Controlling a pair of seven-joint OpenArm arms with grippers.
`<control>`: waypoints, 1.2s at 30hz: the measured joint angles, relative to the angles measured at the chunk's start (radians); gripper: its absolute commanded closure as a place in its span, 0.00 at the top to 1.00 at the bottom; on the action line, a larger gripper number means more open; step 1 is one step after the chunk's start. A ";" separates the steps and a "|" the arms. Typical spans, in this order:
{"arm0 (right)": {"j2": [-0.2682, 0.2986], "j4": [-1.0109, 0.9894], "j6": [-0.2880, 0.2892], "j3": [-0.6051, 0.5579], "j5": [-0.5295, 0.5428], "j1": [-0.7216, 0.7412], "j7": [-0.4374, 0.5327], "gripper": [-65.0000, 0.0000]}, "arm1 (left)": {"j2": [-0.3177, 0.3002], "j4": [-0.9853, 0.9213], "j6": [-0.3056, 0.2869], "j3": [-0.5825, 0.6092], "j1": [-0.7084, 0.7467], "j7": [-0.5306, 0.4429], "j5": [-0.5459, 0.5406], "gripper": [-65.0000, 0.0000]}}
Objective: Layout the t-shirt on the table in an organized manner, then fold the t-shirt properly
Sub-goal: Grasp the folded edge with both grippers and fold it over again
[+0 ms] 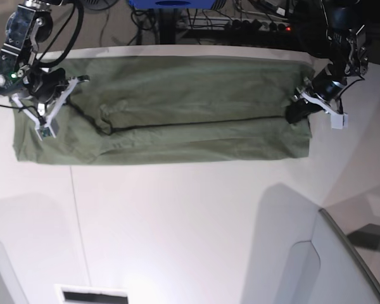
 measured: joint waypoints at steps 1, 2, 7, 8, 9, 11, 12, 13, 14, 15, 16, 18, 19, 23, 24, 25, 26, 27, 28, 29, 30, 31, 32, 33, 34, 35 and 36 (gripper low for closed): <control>0.000 0.000 0.000 0.000 0.000 0.000 0.000 0.04 | 0.000 0.000 0.002 0.000 0.000 -0.007 0.003 0.00; 0.000 0.000 0.000 0.000 0.000 0.000 0.000 0.04 | 0.000 -0.001 0.002 0.000 0.000 -0.011 0.005 0.00; 0.000 0.000 0.000 0.000 0.000 0.000 0.000 0.04 | 0.001 -0.017 0.012 0.002 -0.006 -0.046 0.010 0.00; 0.000 0.000 0.000 0.000 0.000 0.000 0.000 0.04 | 0.001 -0.022 0.029 0.003 -0.009 -0.061 0.010 0.00; 0.000 0.000 0.000 0.000 0.000 0.000 0.000 0.04 | 0.000 -0.022 0.048 0.003 -0.011 -0.075 0.011 0.00; 0.000 0.000 0.000 0.000 0.000 -0.001 0.000 0.04 | -0.015 -0.026 0.079 0.007 -0.014 -0.094 0.014 0.00; 0.000 0.000 0.000 0.000 0.000 -0.003 0.000 0.04 | -0.027 -0.027 0.087 0.008 -0.014 -0.096 0.018 0.00; 0.000 0.000 0.000 0.000 0.000 -0.005 0.001 0.04 | -0.043 -0.027 0.092 0.008 -0.014 -0.099 0.023 0.00; 0.000 0.000 0.000 0.000 0.000 -0.007 0.000 0.04 | -0.063 -0.029 0.104 0.007 -0.014 -0.103 0.028 0.00; 0.000 0.000 0.000 0.000 0.000 -0.010 0.000 0.04 | -0.079 -0.031 0.113 0.007 -0.012 -0.109 0.030 0.00; 0.000 0.000 0.000 0.000 0.000 -0.012 0.000 0.04 | -0.099 -0.032 0.117 0.006 -0.011 -0.109 0.036 0.00; 0.000 0.000 0.000 0.000 0.000 -0.011 0.000 0.04 | -0.134 -0.029 0.131 0.007 -0.010 -0.100 0.049 0.00; 0.000 0.000 0.000 0.000 0.000 -0.011 0.000 0.04 | -0.150 -0.017 0.134 0.007 -0.008 -0.093 0.054 0.00; 0.000 0.000 0.000 0.000 0.000 -0.012 0.000 0.04 | -0.188 0.161 0.220 0.009 0.055 -0.095 0.049 0.00; 0.000 0.000 0.000 0.000 0.000 -0.012 0.000 0.04 | -0.189 0.236 0.271 0.014 0.083 -0.095 0.077 0.00; 0.000 0.001 0.000 0.000 0.000 -0.012 0.000 0.04 | -0.183 0.307 0.303 0.015 0.112 -0.096 0.103 0.00; 0.000 0.001 0.000 0.000 0.000 -0.012 0.001 0.04 | -0.172 0.367 0.323 0.014 0.137 -0.093 0.129 0.00; 0.000 0.002 0.000 0.000 0.000 -0.012 0.000 0.04 | -0.149 0.433 0.345 0.014 0.160 -0.076 0.178 0.00; 0.000 0.002 0.000 0.001 0.000 -0.012 0.000 0.04 | -0.115 0.486 0.354 0.012 0.176 -0.049 0.203 0.00; -0.002 0.002 0.000 0.002 0.000 -0.014 0.001 0.04 | -0.076 0.533 0.359 0.014 0.186 -0.008 0.236 0.00; -0.002 0.002 0.000 0.001 0.000 -0.014 0.002 0.04 | -0.040 0.574 0.348 0.020 0.192 0.032 0.280 0.00; -0.002 0.002 0.000 0.001 0.000 -0.015 0.002 0.04 | 0.004 0.622 0.342 0.025 0.197 0.082 0.339 0.00; -0.001 0.002 0.000 0.001 0.000 -0.015 0.002 0.04 | 0.041 0.654 0.333 0.027 0.196 0.093 0.370 0.00; 0.000 0.002 0.000 0.001 0.000 -0.015 0.003 0.04 | 0.079 0.690 0.341 0.025 0.195 0.104 0.428 0.00; 0.000 0.002 0.000 0.002 0.000 -0.015 0.003 0.04 | 0.114 0.722 0.344 0.023 0.193 0.117 0.486 0.00; 0.000 0.002 0.000 0.002 0.000 -0.015 0.003 0.04 | 0.143 0.745 0.346 0.023 0.189 0.129 0.532 0.00; 0.000 0.002 0.000 0.002 0.000 -0.015 0.003 0.04 | 0.166 0.765 0.344 0.028 0.184 0.135 0.576 0.00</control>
